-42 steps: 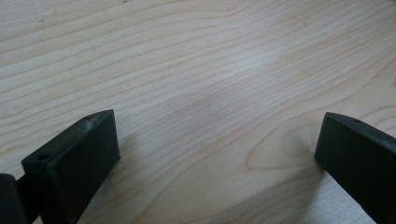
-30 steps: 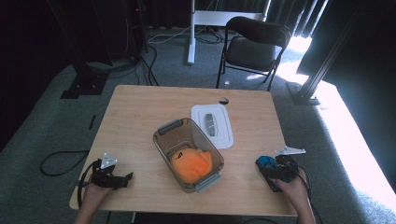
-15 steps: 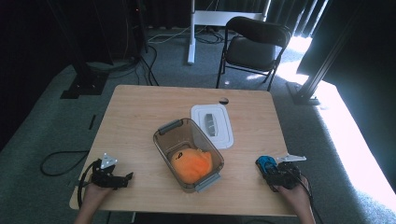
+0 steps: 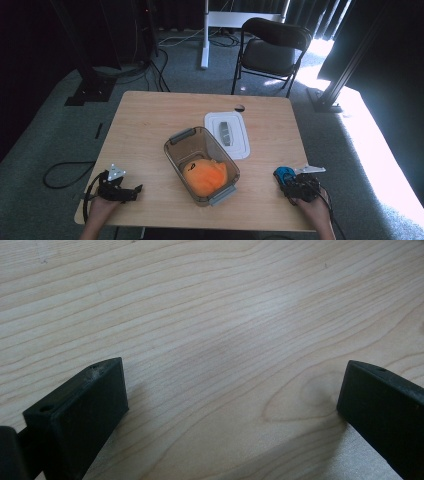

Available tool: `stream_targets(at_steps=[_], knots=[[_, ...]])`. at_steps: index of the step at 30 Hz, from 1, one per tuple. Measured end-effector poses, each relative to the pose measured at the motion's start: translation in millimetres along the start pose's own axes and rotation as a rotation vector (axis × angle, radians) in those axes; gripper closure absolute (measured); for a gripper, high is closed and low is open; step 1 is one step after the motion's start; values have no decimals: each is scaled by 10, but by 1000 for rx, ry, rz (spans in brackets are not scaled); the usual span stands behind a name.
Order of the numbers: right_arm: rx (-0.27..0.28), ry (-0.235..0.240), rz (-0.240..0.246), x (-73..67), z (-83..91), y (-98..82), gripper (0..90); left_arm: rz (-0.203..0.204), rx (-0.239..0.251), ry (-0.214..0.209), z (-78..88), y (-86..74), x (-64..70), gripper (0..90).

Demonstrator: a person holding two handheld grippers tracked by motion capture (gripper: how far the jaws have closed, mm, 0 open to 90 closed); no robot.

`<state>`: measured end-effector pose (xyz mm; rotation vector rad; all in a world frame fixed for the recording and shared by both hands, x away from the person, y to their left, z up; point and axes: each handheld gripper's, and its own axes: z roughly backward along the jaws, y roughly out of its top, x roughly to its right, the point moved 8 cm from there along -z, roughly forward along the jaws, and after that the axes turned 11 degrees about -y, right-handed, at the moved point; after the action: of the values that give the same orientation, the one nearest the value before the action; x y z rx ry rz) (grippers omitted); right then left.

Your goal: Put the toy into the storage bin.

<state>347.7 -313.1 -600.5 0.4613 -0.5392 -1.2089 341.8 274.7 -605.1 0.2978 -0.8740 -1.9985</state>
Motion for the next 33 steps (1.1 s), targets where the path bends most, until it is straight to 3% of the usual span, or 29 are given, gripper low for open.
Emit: stream_targets(at_steps=[3,5,21,25,33], knots=[[13,-4,-9,5,-7,8,165,0,0,0,0,0,0,2],[32,5,-3,-10,2,15,248,0,0,0,0,0,0,2],[25,9,-14,-34,19,106,248,0,0,0,0,1,0,1],[32,23,-29,-30,80,166,249,0,0,0,0,1,0,2],[52,54,-9,-77,255,318,249,0,0,0,-1,1,0,2]])
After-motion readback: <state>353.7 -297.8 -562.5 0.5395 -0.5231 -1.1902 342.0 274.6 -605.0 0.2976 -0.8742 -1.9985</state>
